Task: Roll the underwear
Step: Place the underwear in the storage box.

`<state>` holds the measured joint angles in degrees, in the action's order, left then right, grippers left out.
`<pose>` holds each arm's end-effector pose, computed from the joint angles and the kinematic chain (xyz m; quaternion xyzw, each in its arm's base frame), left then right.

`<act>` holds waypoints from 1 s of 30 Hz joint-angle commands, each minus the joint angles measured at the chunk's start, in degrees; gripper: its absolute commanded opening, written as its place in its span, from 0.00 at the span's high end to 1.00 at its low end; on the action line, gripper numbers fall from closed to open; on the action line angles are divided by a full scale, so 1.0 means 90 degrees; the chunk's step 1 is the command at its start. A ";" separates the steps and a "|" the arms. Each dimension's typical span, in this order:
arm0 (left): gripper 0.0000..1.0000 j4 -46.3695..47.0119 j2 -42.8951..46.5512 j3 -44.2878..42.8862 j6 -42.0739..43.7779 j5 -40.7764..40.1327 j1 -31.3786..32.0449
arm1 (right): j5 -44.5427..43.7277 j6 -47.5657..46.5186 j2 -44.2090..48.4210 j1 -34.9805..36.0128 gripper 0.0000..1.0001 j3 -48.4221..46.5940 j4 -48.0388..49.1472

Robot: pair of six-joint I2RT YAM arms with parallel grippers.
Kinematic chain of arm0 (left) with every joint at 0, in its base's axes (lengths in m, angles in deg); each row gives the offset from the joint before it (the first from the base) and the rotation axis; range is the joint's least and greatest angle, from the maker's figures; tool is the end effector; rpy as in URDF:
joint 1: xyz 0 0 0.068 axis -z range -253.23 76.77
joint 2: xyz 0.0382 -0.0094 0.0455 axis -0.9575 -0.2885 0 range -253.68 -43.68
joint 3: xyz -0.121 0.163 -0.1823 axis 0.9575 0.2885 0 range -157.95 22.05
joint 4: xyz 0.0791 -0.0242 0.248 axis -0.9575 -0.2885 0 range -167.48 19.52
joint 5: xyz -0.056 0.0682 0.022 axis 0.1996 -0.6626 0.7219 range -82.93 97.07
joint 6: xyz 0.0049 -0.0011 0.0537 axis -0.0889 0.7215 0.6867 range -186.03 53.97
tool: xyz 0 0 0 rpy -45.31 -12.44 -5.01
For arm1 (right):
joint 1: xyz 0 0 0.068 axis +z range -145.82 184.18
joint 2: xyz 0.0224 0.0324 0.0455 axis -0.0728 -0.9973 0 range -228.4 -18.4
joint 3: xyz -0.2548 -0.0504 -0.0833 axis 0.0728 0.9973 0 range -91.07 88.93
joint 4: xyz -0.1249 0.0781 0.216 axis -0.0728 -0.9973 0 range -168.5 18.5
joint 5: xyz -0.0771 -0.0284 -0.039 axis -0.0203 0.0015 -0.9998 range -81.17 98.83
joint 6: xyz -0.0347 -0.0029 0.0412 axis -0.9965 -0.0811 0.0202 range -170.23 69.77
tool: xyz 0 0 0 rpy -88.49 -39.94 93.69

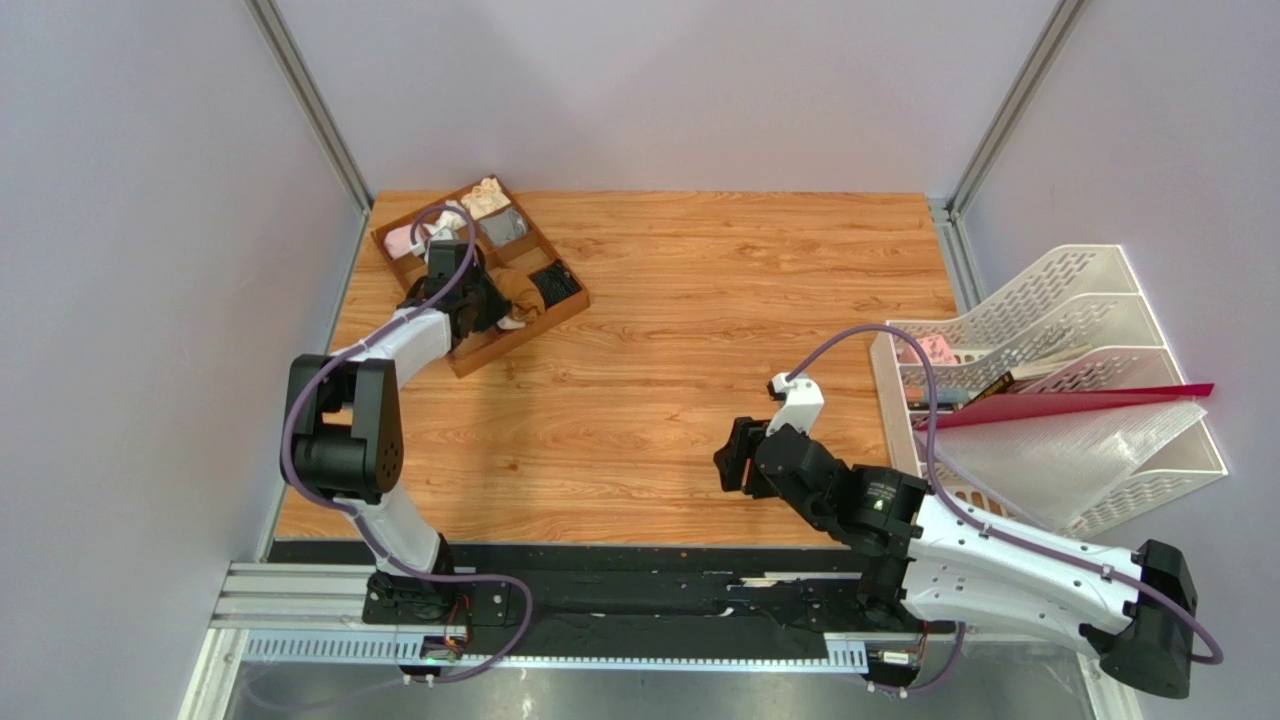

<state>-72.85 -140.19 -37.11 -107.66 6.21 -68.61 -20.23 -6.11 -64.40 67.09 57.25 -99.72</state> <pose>0.3644 -0.0291 0.2048 -0.2903 0.8574 -0.1607 0.3934 0.0911 0.1403 0.2298 -0.0451 0.8908 0.1766 0.4163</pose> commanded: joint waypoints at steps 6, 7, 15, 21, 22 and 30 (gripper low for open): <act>1.00 -0.1366 -0.0751 -0.0985 0.0250 0.0047 -0.0211 | -0.0111 0.0040 0.0052 -0.0028 0.38 -0.0025 0.0070; 1.00 -0.1561 -0.0790 -0.1063 0.0308 0.0047 -0.0221 | -0.0092 0.0010 0.0043 -0.0018 0.38 -0.0034 0.0109; 1.00 -0.2841 -0.1425 -0.1991 0.0904 -0.0110 -0.0260 | -0.0013 -0.0088 0.0316 -0.0028 0.38 0.0063 0.0129; 1.00 -0.3308 -0.1425 -0.2302 0.1060 0.0211 -0.0299 | -0.0062 -0.0068 0.0647 -0.0028 0.38 0.0190 -0.0037; 1.00 -0.3398 -0.1483 -0.2362 0.1090 0.0300 -0.0308 | -0.0082 -0.0058 0.0706 -0.0028 0.38 0.0229 -0.0037; 1.00 -0.3828 -0.2011 -0.2850 0.1178 0.0653 -0.0338 | -0.0179 0.0088 0.1390 -0.0028 0.39 0.0385 -0.0339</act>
<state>-102.40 -156.06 -60.56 -98.83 10.10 -71.49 -20.12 -6.37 -54.70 67.07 60.25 -101.67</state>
